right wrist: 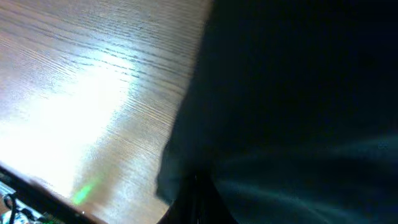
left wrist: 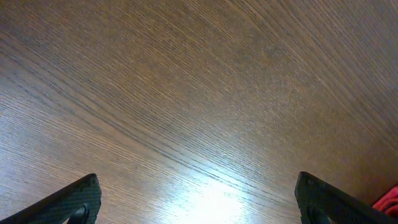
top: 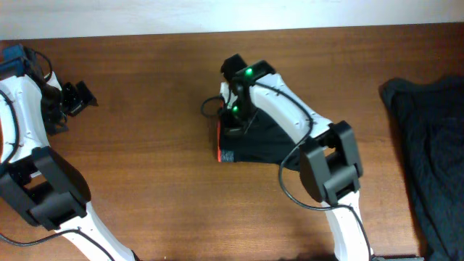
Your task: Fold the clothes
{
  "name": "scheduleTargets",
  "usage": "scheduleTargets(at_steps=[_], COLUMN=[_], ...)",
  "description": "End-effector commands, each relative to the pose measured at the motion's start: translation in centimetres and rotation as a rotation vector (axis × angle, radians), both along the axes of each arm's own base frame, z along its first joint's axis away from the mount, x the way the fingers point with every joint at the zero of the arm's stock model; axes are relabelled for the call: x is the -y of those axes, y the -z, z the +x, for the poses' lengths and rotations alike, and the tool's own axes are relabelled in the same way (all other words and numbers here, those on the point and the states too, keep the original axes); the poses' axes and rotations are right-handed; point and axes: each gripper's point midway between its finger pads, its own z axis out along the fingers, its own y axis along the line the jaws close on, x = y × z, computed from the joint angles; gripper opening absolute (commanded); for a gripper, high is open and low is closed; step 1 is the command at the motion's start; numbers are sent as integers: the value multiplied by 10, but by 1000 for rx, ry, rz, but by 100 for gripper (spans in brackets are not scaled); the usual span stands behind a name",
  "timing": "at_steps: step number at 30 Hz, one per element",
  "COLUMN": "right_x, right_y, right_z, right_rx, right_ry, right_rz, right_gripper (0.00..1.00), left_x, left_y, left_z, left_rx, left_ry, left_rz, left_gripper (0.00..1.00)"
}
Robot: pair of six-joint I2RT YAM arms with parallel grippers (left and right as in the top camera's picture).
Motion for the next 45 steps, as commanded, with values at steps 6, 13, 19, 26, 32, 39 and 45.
scheduleTargets(at_steps=[6,13,19,26,32,39,45], right_x=[-33,-27,-2,37,35,24,17], right_y=[0,-42,-105,-95,-65,-28,15], right_z=[-10,10,35,61,72,79,80], right_rx=[47,66,155,170,167,192,191], right_ry=[-58,-30,5,99,107,116,139], right_rz=[18,147,272,235,234,229,229], right_gripper=[5,4,4,4,4,4,5], left_x=[-3,-3,-3,-3,-3,-3,-3], left_y=[-15,-15,-15,-15,-15,-15,-15], left_z=[2,2,2,2,2,2,2], left_rx=[36,36,36,36,36,36,36], left_ry=[6,6,6,6,6,6,6], left_rz=[21,21,21,21,21,21,21], left_gripper=[99,99,99,99,99,99,99])
